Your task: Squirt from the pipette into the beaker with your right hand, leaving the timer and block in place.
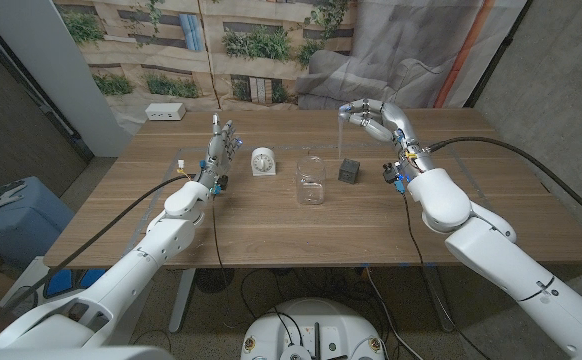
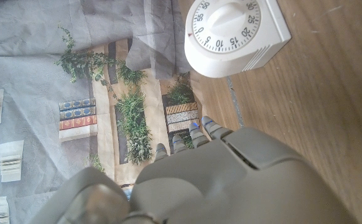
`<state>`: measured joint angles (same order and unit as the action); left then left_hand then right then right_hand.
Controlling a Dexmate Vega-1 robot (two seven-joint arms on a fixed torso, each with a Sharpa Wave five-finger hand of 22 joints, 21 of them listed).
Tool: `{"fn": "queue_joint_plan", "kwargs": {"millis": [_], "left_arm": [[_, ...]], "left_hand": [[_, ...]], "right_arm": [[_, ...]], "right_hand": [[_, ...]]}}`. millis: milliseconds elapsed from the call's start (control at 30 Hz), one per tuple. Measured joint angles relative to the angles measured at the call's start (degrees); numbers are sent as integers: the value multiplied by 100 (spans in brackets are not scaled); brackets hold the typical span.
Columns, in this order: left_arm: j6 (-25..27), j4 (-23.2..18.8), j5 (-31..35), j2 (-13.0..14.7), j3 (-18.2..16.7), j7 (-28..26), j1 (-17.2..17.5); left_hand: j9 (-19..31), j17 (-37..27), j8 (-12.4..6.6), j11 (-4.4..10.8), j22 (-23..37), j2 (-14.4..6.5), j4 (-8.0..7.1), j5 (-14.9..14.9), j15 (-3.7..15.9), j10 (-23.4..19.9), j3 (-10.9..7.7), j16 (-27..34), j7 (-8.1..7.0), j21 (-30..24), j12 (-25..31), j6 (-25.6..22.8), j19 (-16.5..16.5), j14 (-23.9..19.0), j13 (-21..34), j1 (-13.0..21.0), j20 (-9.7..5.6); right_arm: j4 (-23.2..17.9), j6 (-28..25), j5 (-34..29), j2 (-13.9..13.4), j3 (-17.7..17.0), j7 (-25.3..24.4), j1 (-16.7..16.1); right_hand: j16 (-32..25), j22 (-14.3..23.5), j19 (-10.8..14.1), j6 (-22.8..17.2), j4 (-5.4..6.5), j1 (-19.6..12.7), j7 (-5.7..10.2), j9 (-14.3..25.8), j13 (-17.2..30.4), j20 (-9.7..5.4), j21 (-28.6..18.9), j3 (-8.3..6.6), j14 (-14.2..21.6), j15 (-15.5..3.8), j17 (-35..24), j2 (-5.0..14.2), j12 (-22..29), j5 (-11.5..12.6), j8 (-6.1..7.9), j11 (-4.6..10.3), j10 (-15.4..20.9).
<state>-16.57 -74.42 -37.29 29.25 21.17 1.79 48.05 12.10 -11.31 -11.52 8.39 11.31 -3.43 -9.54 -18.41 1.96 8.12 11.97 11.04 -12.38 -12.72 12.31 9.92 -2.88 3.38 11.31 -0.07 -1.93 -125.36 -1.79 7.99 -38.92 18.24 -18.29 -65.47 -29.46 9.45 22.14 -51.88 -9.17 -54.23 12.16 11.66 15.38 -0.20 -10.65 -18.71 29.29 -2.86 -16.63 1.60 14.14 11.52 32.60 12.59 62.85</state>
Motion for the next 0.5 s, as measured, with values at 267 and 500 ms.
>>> {"fn": "queue_joint_plan", "kwargs": {"millis": [267,500], "left_arm": [[0,0,0,0,0,0,1],[0,0,0,2,-1,-2,2]], "left_hand": [[0,-3,0,0,0,0,0,0,0,0,0,0,0,0,0,0,0,0,0,0,0],[0,-3,0,0,0,0,0,0,0,0,0,0,0,0,0,0,0,0,0,0,0]], "right_arm": [[120,143,-90,162,183,-92,164],[292,238,-213,337,392,-157,337]], "right_hand": [[-24,0,0,0,0,-39,0,-27,23,0,0,0,0,0,0,38,0,0,-43,1,-43],[-24,0,0,21,-24,-38,-21,-29,23,0,0,24,0,0,1,38,-38,0,-43,0,-43]]}}
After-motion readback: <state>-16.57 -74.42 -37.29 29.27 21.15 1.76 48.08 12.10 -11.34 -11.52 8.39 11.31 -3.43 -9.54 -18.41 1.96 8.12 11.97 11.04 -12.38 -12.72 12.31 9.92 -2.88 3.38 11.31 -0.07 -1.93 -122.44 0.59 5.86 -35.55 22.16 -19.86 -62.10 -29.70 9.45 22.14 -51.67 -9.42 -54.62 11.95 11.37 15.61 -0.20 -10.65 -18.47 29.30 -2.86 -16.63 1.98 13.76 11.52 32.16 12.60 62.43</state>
